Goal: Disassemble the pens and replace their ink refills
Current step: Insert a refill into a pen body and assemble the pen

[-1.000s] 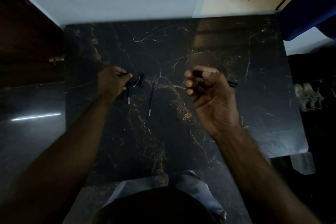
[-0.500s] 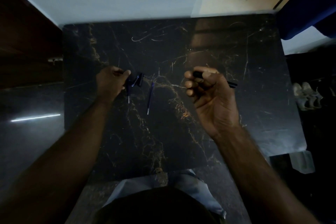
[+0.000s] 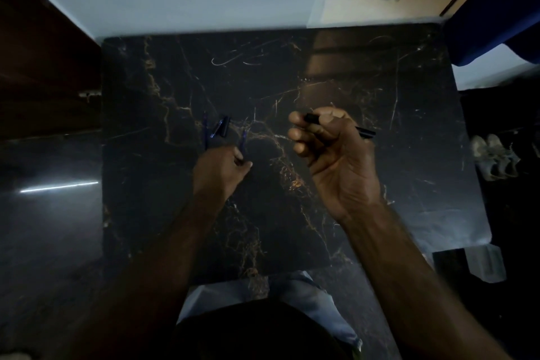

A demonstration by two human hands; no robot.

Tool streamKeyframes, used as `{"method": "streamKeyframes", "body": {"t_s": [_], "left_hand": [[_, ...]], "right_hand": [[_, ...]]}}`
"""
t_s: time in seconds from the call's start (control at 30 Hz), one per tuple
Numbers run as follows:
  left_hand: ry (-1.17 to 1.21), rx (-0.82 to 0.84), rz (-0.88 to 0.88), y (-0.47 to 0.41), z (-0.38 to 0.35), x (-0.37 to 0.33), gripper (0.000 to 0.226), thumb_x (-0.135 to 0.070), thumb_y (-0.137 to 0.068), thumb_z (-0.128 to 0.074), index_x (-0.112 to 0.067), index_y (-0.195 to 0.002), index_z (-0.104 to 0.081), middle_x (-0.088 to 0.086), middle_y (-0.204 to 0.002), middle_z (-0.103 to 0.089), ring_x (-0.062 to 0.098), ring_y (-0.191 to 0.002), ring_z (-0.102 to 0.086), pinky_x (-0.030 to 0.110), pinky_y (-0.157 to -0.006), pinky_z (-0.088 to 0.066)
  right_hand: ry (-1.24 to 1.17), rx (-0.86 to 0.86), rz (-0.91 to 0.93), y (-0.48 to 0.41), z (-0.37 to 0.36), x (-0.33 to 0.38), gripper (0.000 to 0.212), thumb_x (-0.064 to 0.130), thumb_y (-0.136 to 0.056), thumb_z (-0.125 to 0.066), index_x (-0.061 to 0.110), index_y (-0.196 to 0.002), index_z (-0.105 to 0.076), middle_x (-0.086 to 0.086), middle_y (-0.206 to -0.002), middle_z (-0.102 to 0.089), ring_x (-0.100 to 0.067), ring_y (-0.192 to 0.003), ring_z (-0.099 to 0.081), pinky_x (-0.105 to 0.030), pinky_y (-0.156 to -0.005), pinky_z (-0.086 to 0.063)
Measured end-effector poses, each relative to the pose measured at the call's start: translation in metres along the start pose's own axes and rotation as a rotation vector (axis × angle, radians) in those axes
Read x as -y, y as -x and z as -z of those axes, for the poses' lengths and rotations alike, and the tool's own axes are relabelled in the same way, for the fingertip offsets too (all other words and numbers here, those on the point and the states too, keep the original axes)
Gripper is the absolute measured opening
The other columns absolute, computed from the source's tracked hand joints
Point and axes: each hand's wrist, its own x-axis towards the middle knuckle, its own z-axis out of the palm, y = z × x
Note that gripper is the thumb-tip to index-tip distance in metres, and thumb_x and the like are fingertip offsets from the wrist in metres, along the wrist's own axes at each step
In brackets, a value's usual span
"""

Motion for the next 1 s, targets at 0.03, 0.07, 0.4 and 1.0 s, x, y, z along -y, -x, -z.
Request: {"method": "streamKeyframes", "body": {"t_s": [0.03,0.07,0.4,1.0], "left_hand": [[-0.009,-0.002,0.014,-0.002,-0.001,0.0,0.017,-0.041,-0.094,-0.082,-0.025,-0.096,-0.075,-0.007,-0.085,-0.077,0.013,-0.081,-0.073,0.036,-0.076,-0.06],[-0.016,-0.002,0.027,-0.003,-0.002,0.0,0.015,-0.039,-0.095,-0.081,-0.026,-0.095,-0.074,-0.006,-0.084,-0.077,0.015,-0.082,-0.074,0.038,-0.077,-0.061],[-0.05,-0.073,0.077,-0.001,-0.011,0.009,0.018,-0.043,-0.093,-0.081,-0.026,-0.094,-0.074,-0.005,-0.084,-0.079,0.018,-0.084,-0.075,0.036,-0.075,-0.059],[1.458,-0.039,-0.179,0.042,0.073,-0.127,0.015,-0.013,-0.102,-0.061,-0.019,-0.09,-0.069,0.0,-0.073,-0.074,0.015,-0.06,-0.073,0.026,-0.048,-0.056]], "right_hand": [[0.003,0.005,0.002,0.0,0.0,0.0,0.009,0.007,-0.101,-0.052,0.006,-0.099,-0.061,-0.022,-0.105,-0.075,-0.024,-0.083,-0.075,-0.03,-0.069,-0.059],[0.003,0.008,0.002,0.0,0.001,-0.001,0.01,0.006,-0.102,-0.051,0.006,-0.099,-0.06,-0.022,-0.106,-0.075,-0.025,-0.083,-0.075,-0.03,-0.069,-0.059],[0.006,0.029,-0.006,0.003,0.005,0.001,0.008,0.006,-0.1,-0.052,0.005,-0.097,-0.06,-0.023,-0.106,-0.075,-0.026,-0.084,-0.075,-0.03,-0.07,-0.06],[0.019,-0.077,0.044,0.006,0.018,0.028,0.025,0.014,-0.102,-0.057,0.009,-0.087,-0.076,-0.016,-0.09,-0.08,-0.02,-0.07,-0.076,-0.026,-0.059,-0.058]]}}
